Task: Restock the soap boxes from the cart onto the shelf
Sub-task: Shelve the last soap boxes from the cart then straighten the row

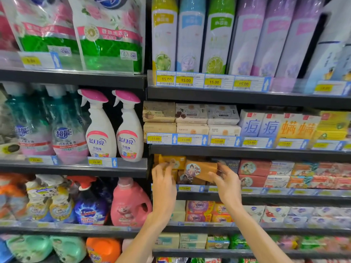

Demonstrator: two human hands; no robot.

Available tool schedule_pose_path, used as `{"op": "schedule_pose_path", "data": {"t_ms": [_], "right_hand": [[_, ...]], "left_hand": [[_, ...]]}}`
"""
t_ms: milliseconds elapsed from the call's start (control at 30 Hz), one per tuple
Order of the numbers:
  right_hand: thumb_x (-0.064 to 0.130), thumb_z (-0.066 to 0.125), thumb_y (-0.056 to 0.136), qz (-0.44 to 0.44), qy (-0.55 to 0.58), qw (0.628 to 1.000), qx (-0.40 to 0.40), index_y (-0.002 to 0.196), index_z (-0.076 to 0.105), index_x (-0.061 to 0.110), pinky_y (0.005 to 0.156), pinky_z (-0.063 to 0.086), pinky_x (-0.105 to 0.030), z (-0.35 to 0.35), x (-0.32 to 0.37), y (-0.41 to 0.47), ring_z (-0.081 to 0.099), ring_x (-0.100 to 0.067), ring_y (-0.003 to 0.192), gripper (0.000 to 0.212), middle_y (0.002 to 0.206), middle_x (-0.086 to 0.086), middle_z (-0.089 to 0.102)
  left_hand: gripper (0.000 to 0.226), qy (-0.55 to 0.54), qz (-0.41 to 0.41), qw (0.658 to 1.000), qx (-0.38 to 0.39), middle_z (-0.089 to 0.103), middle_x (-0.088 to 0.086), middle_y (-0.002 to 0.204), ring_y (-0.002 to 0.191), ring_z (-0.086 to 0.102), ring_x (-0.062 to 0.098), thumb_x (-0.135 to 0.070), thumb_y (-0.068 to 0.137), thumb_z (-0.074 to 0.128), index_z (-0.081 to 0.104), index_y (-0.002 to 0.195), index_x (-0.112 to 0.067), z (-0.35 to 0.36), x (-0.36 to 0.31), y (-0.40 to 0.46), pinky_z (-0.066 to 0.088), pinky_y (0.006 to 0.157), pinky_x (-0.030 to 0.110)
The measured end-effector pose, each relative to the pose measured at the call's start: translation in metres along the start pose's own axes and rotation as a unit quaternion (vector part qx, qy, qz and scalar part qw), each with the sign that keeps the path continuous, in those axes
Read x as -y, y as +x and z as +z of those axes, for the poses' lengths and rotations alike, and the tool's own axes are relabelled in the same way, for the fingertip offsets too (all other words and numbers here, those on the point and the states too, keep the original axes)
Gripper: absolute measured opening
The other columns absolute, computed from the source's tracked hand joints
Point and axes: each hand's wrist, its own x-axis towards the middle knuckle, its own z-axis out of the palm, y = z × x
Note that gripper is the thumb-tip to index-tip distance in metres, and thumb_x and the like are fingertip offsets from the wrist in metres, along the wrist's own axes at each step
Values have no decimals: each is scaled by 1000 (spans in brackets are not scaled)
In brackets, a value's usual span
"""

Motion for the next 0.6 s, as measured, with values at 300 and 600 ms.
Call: {"op": "schedule_pose_path", "data": {"t_ms": [300,600], "right_hand": [[18,69,92,-12,-54,997,-46,129,61,7,80,38,-14,18,8,-2,53,-4,93,39,122,1,51],[17,66,93,-51,-104,988,-104,118,58,13,99,50,-36,45,8,-2,58,-20,110,27,124,-1,53]], "left_hand": [[49,24,33,998,53,43,1,143,135,36,20,-6,90,61,55,138,-16,-4,16,-5,43,109,31],[46,26,42,996,71,41,-1,143,136,35,18,-8,91,61,55,137,-14,-5,28,-6,44,109,35]]}}
